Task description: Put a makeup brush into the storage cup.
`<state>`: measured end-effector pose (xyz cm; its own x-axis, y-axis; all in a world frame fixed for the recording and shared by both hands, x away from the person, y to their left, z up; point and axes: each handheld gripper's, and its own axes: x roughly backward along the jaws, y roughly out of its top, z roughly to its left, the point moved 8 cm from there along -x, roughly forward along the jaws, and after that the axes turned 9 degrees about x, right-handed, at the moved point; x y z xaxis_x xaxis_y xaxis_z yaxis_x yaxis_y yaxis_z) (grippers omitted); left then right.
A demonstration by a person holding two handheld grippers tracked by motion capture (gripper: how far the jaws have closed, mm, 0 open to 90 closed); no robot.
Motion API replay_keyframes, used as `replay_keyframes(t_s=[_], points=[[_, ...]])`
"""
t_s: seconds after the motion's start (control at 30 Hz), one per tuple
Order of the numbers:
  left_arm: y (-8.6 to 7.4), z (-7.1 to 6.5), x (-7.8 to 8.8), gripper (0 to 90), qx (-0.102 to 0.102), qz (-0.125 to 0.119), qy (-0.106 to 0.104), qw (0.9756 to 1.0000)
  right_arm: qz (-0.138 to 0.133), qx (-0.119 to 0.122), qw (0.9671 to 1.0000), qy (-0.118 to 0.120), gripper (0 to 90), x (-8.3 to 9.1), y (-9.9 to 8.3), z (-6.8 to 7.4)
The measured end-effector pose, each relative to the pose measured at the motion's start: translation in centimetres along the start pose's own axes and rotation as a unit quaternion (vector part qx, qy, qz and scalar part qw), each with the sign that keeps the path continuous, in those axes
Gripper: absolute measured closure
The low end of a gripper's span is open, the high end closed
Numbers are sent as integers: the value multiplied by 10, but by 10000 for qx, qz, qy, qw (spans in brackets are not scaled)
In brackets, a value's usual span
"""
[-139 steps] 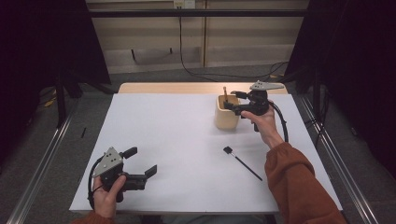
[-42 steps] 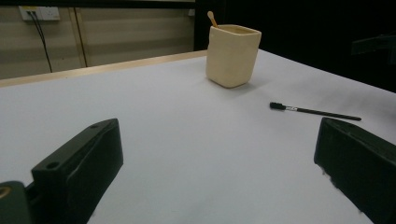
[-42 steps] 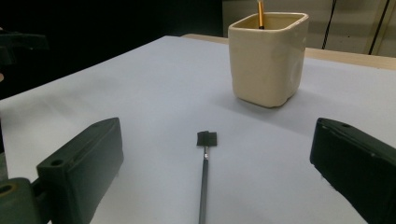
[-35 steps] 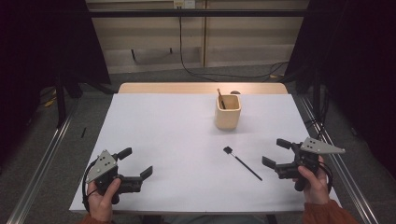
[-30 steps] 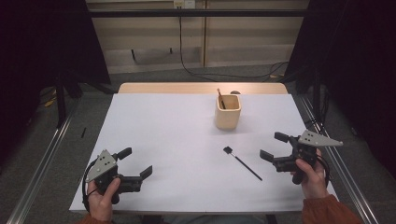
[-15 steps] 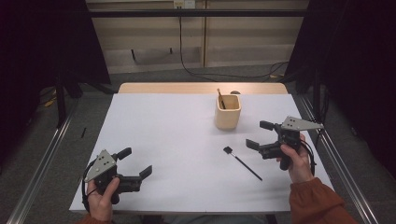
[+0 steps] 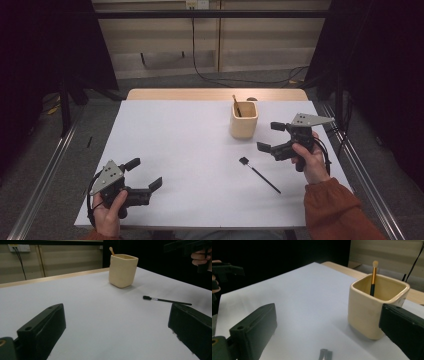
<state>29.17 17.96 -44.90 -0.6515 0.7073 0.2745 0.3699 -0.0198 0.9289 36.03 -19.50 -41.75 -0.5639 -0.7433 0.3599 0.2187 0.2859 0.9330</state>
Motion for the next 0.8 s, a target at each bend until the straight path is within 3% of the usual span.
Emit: replay_keyframes(t_s=[0.23, 0.4, 0.6, 0.8], points=[[-1, -1, -2, 14, -4, 10, 14, 10000, 279, 136, 9995, -73, 34, -6, -4, 2], [-1, -1, -2, 14, 14, 10, 18, 10000, 762, 16, 9969, 189, 77, -7, -13, 6], [-1, -2, -2, 14, -14, 48, -8, 10000, 1384, 173, 9898, 297, 123, -12, -20, 8], [-1, -2, -1, 14, 25, 38, -20, 10000, 2010, -17, 9790, 345, 81, -18, -32, 8]])
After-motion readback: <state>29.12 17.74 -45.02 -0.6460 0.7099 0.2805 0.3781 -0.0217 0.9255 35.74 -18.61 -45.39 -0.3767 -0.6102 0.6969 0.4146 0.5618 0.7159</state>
